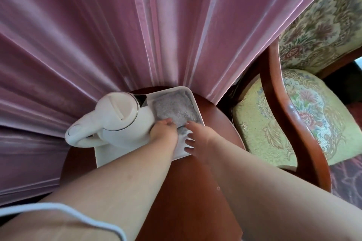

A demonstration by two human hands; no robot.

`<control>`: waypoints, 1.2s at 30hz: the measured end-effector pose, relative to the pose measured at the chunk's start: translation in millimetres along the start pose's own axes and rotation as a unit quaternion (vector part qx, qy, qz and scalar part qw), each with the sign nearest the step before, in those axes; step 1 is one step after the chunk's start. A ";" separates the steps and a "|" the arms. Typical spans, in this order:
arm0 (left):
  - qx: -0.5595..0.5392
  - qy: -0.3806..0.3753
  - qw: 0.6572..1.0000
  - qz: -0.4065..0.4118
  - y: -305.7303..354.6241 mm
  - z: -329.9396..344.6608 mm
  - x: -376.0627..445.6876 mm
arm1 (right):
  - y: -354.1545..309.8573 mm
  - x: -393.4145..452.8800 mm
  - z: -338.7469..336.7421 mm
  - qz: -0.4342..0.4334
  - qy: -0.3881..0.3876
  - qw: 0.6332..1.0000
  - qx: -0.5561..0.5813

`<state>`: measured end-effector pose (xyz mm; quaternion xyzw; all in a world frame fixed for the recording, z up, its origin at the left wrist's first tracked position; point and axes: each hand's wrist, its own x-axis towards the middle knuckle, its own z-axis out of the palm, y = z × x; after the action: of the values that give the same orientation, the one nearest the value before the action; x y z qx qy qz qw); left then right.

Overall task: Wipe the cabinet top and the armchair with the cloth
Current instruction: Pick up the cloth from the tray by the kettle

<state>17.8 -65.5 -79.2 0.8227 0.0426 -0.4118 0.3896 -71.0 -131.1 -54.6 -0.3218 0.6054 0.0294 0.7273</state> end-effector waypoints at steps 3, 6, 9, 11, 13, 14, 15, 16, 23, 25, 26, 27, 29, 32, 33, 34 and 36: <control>-0.112 0.023 0.993 -0.036 5.6 -1.5 -12.1 | 2.2 2.2 2.6 0.039 -0.045 0.991 0.123; -0.157 0.007 0.986 -0.047 3.3 -4.4 -37.2 | -2.3 0.5 11.0 0.061 -0.091 0.966 0.236; -0.202 -0.050 0.976 -0.062 5.1 -16.7 -65.8 | -11.1 -13.6 16.2 0.067 -0.042 0.967 0.243; -0.215 -0.084 0.971 -0.069 4.3 -31.6 -77.7 | -14.7 -31.5 16.2 0.022 -0.055 0.970 0.235; -0.234 -0.144 0.959 -0.072 5.6 -50.0 -92.1 | -14.4 -57.0 10.5 -0.013 -0.061 0.974 0.218; -0.248 -0.177 0.950 -0.071 7.6 -59.3 -99.2 | -13.4 -72.6 6.4 -0.018 -0.068 0.976 0.205; -0.261 -0.211 0.939 -0.069 12.1 -68.0 -106.6 | -12.2 -90.9 0.6 -0.018 -0.077 0.979 0.187; -0.264 -0.242 0.931 -0.063 20.2 -76.0 -116.0 | -11.2 -110.2 -6.9 -0.020 -0.084 0.983 0.164; -0.095 -0.326 0.939 0.059 84.1 -91.6 -200.0 | -6.3 -245.5 -89.7 -0.060 -0.063 0.992 0.090; -0.034 -0.363 0.928 0.080 96.4 -78.0 -231.7 | 1.7 -278.2 -120.7 -0.080 -0.085 0.983 0.142; -0.006 -0.389 0.917 0.091 102.4 -68.4 -249.3 | 5.9 -293.0 -136.3 -0.089 -0.098 0.976 0.175; 0.023 -0.415 0.904 0.100 108.0 -57.3 -267.4 | 9.8 -306.0 -152.0 -0.100 -0.106 0.967 0.211; 0.071 -0.443 0.887 0.112 117.3 -31.4 -301.5 | 16.3 -328.4 -183.6 -0.123 -0.108 0.947 0.276; 0.076 -0.492 0.860 0.108 132.3 20.6 -346.4 | 21.1 -354.4 -237.0 -0.151 -0.112 0.930 0.316; 0.072 -0.516 0.846 0.113 134.3 41.8 -361.1 | 23.5 -361.4 -257.8 -0.156 -0.113 0.928 0.320; 0.073 -0.526 0.839 0.121 134.1 65.0 -373.9 | 27.5 -365.8 -279.6 -0.158 -0.113 0.926 0.324; 0.087 -0.501 0.848 0.147 129.7 116.3 -398.3 | 37.6 -370.2 -327.9 -0.156 -0.114 0.924 0.329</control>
<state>-268.2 -134.1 240.9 0.5314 -0.3162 -0.7081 0.3409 -468.0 -138.1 242.5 -0.1495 0.4365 -0.2486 0.8517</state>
